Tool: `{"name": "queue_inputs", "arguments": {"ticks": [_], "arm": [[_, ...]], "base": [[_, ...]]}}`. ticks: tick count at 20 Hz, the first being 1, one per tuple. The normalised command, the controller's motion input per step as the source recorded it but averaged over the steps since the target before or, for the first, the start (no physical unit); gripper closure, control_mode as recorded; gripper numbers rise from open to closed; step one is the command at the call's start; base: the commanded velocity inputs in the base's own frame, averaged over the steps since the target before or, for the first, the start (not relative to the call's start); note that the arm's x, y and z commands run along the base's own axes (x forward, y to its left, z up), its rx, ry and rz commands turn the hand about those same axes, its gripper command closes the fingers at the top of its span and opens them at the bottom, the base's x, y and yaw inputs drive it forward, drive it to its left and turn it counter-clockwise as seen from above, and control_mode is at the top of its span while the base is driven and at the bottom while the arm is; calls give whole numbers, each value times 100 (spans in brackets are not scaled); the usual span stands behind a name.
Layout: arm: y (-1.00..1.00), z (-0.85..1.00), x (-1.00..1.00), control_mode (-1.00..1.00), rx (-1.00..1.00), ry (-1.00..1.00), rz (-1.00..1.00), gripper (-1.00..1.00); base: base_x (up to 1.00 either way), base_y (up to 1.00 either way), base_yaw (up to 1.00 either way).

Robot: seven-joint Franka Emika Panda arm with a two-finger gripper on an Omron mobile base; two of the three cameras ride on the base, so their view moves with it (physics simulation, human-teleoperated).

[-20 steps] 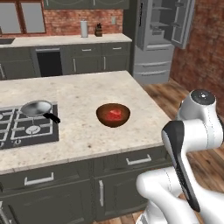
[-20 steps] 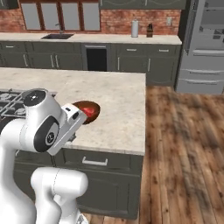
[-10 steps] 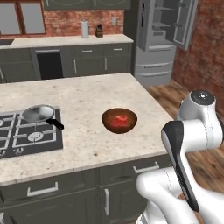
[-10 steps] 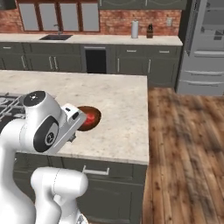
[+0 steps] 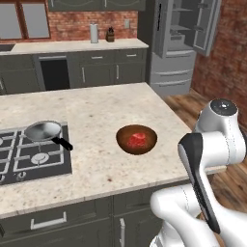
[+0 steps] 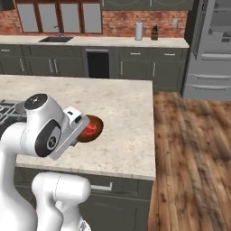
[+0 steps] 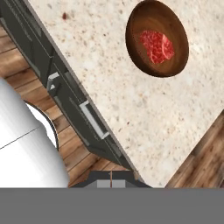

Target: Place one of the steaks on the plate and the other in the bowl. Then place the bowl in the fridge.

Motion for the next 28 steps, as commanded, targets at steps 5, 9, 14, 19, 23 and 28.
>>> {"name": "queue_inputs", "arguments": {"ticks": [5,9,14,19,23,28], "arm": [[0,0,0,100,0,0,0,100],[0,0,0,100,0,0,0,100],[3,0,0,-100,-1,1,0,100],[10,0,0,-100,-1,1,12,100],[0,9,0,-100,0,2,29,100],[0,28,0,-100,-3,0,26,100]], "base": [[28,29,-1],[32,24,0],[16,16,0],[0,0,0],[0,0,0],[0,0,0]]}}
